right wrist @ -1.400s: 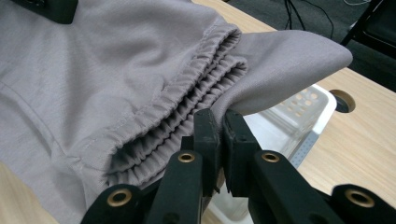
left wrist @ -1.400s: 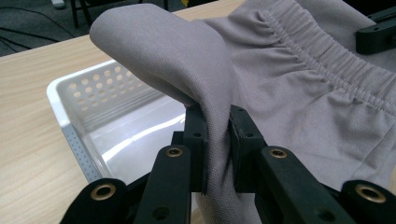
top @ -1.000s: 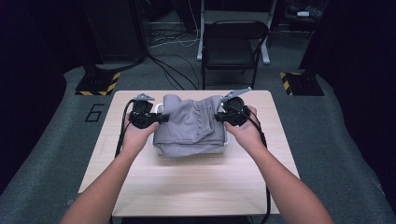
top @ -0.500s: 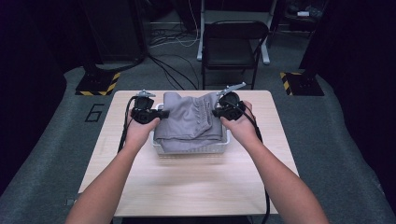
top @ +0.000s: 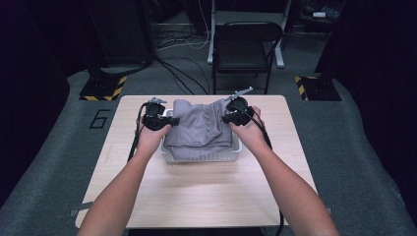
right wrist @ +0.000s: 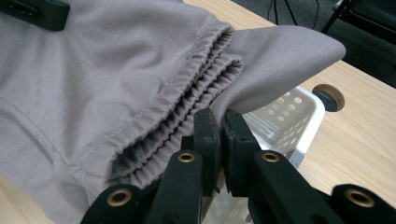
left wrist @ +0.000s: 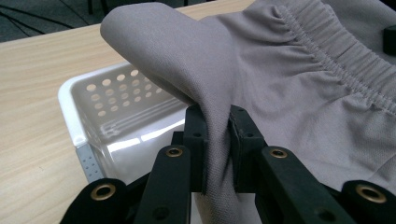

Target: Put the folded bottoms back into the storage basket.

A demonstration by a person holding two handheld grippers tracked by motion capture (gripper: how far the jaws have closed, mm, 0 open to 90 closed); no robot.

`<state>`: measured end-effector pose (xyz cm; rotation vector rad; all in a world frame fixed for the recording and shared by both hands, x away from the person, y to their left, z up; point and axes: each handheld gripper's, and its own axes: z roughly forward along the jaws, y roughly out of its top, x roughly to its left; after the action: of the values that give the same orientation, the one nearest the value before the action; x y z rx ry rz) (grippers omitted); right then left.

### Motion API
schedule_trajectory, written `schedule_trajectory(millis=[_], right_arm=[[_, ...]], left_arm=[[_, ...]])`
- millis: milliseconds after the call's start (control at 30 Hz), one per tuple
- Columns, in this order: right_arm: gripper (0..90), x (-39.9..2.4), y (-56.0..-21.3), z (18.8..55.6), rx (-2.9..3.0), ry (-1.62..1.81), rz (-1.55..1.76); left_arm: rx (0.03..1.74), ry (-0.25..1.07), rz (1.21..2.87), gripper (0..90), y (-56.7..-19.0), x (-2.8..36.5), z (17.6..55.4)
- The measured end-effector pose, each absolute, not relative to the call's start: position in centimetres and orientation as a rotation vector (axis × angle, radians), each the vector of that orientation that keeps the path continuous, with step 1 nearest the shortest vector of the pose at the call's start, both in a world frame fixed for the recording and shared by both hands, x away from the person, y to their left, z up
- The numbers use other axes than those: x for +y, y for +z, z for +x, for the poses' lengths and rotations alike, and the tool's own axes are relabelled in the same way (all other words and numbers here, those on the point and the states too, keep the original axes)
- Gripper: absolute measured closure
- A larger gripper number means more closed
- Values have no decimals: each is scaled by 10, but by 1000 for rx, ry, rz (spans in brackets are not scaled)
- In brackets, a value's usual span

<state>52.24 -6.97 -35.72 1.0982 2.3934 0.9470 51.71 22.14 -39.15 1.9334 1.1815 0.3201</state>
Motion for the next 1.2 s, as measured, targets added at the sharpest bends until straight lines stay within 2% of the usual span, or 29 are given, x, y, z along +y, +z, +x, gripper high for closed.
schedule_trajectory(millis=[1000, 1133, 1200], right_arm=[[854, -57, -419, 540, 2429, 816, 1190], [851, -53, -425, 540, 2439, 799, 1193], [835, -52, -427, 540, 2438, 801, 1190]], left_arm=[[1270, 366, 2051, 782, -446, 212, 530], [1277, 361, 2061, 765, -447, 212, 531], [1294, 362, 2067, 720, -448, 212, 531]])
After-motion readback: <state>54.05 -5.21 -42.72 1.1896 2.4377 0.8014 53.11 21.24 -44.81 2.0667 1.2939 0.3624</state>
